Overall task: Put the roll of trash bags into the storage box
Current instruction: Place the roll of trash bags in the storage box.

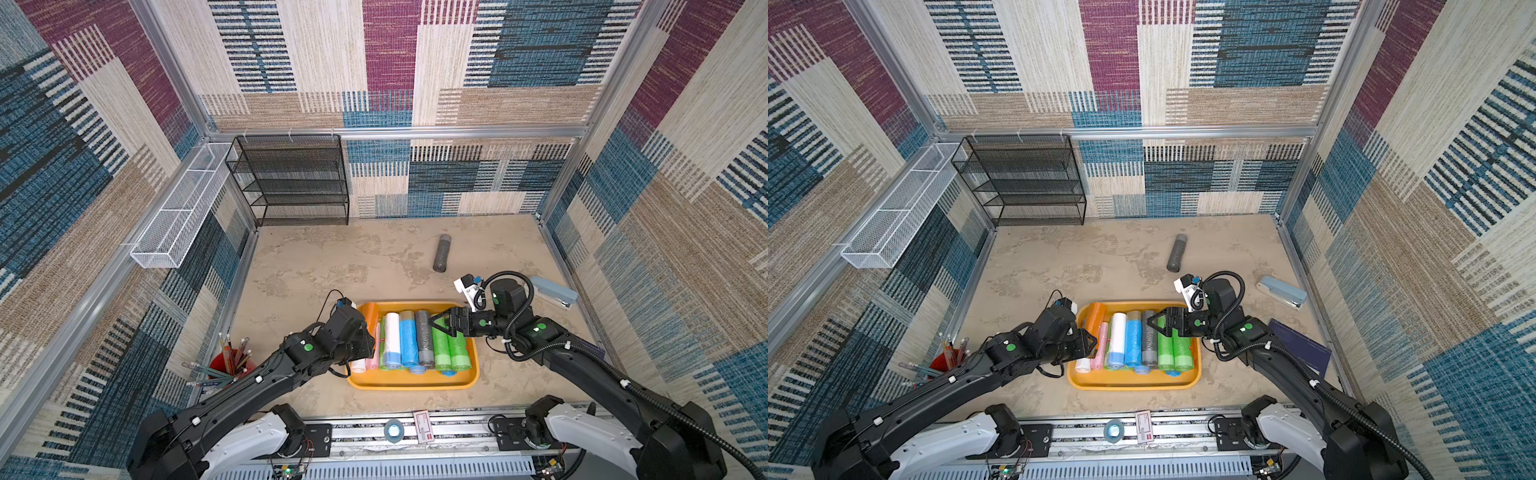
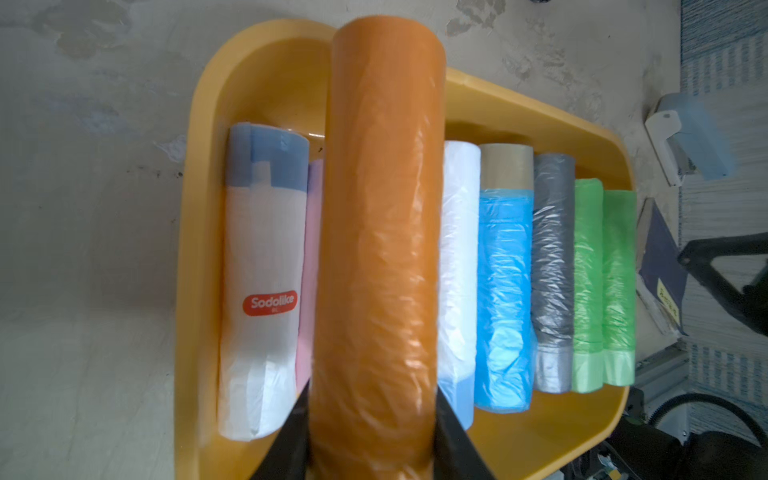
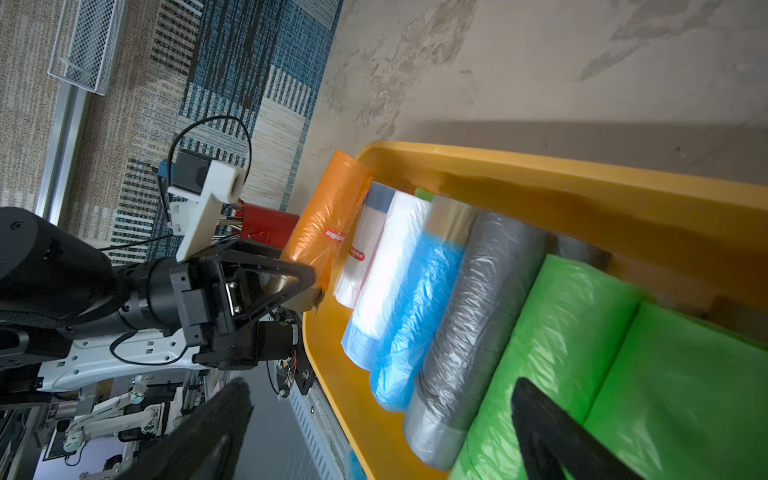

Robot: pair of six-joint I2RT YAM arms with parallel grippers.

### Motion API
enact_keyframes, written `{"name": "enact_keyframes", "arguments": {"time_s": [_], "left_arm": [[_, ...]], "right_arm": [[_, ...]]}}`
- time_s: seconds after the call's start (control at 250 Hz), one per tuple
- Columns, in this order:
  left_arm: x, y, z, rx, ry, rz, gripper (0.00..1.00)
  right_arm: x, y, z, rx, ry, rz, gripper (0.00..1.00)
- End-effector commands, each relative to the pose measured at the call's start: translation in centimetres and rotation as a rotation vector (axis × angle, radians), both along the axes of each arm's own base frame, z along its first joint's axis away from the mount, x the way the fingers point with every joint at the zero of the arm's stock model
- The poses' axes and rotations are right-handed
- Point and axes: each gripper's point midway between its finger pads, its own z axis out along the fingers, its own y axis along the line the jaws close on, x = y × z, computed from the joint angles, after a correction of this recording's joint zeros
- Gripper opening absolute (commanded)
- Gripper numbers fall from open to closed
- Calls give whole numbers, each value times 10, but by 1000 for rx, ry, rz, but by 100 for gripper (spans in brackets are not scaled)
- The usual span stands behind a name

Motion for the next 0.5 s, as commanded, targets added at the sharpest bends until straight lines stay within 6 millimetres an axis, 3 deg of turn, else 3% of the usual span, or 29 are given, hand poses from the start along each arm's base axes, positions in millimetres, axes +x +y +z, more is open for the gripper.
{"name": "enact_keyframes", "arguments": {"time_s": [0.0,0.496], "left_arm": [[5,-2,-3,-1,-20,53,27],[-1,-25,-25,20,21,6,27]], "right_arm": [[0,-1,4,11,-12,-16,99],[-7,-4,-3,5,0,-14,99]]}}
